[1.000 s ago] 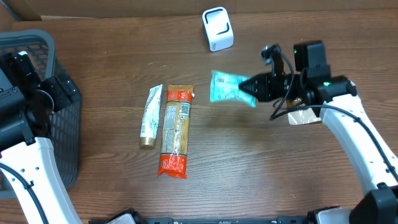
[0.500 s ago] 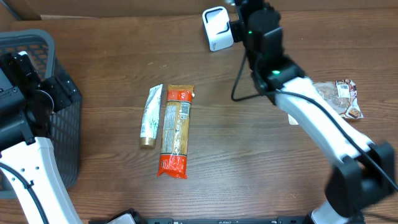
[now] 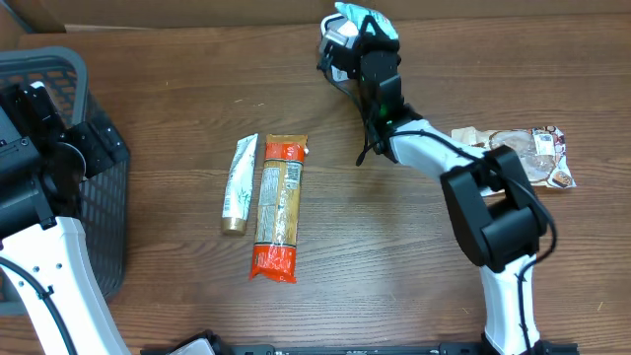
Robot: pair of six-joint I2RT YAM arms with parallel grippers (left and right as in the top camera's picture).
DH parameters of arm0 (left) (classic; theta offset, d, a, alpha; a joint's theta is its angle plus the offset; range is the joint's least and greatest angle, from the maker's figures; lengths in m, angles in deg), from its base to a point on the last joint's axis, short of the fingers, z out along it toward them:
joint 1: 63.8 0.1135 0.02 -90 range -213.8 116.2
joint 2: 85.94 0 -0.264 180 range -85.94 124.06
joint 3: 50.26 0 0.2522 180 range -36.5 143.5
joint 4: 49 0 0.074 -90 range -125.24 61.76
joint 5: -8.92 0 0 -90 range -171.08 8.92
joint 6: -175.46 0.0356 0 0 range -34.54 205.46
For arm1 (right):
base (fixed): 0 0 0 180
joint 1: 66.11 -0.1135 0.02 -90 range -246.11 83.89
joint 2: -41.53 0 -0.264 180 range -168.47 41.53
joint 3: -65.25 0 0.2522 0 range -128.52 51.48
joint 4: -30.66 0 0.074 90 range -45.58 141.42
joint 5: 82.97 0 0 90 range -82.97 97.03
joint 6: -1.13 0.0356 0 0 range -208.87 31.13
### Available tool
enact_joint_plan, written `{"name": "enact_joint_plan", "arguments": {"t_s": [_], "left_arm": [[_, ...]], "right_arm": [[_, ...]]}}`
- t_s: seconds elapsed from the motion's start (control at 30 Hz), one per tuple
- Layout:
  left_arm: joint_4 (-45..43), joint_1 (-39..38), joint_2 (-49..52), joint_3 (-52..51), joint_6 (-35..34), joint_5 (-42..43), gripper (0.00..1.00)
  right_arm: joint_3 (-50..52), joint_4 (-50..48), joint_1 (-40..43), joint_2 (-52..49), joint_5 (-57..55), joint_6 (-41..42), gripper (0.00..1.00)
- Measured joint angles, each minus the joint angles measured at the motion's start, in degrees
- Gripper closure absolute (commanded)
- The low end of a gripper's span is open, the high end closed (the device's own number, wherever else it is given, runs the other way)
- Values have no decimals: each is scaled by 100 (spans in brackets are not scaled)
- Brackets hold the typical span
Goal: Scan the item barcode
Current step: 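Hold the teal packet over the scanner window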
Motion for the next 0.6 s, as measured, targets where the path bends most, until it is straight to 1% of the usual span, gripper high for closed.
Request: {"name": "enact_joint_plan", "arguments": {"t_s": [0.1,0.23,0.6], "left_arm": [[-2,0,0,0,0,0,0],[0,0,0,0,0,0,1],[0,0,0,0,0,0,0]], "right_arm": [[-2,-122,0,-201,52,-428,96],[-4,-120,0,-481,118,-708,96],[-15,-155,0,-597,197,-894,96]]}}
